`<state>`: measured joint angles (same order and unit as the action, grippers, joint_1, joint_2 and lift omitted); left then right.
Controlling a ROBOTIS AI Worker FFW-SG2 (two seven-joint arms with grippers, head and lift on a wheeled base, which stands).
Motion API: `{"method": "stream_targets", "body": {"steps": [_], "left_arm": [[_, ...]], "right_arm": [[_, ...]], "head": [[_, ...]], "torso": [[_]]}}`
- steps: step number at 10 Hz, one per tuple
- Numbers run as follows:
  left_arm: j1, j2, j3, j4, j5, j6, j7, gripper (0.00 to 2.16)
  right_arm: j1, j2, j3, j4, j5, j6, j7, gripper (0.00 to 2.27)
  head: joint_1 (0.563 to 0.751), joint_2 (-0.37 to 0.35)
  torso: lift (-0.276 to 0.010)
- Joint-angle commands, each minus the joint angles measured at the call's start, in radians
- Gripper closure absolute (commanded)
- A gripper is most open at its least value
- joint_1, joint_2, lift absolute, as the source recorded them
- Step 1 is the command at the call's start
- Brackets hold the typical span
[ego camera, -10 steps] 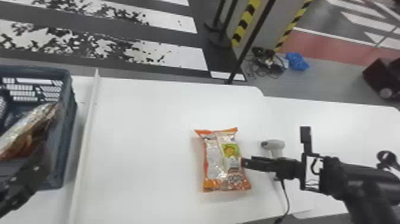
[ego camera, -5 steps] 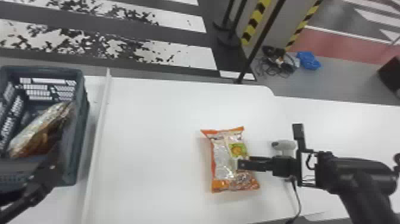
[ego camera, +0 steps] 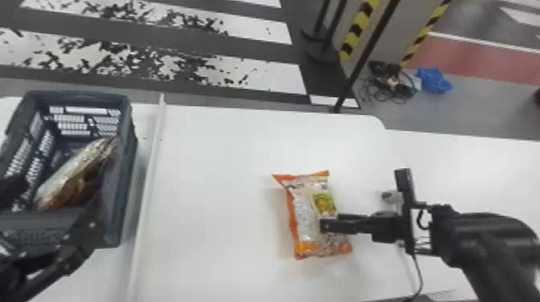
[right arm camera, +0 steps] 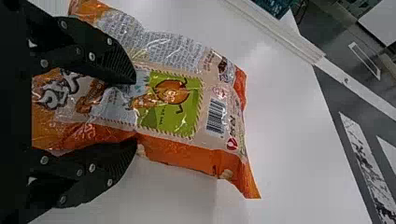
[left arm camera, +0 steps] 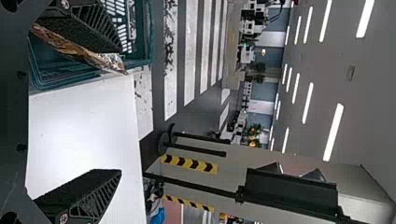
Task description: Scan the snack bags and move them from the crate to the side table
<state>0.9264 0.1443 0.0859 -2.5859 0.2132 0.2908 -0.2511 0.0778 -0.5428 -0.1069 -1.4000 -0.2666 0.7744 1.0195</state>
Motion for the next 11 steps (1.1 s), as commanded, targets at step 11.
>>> {"method": "stream_targets", "body": {"steps": [11], "left_arm": [[0.000,0.004,-0.014,0.020,-0.008,0.000,0.001,0.07]], "right_arm": [[0.037,-0.100,-0.456,-0.131,-0.247,0.176,-0.165,2.22]], "head": [[0.695,-0.350]], "torso": [[-0.087]]}}
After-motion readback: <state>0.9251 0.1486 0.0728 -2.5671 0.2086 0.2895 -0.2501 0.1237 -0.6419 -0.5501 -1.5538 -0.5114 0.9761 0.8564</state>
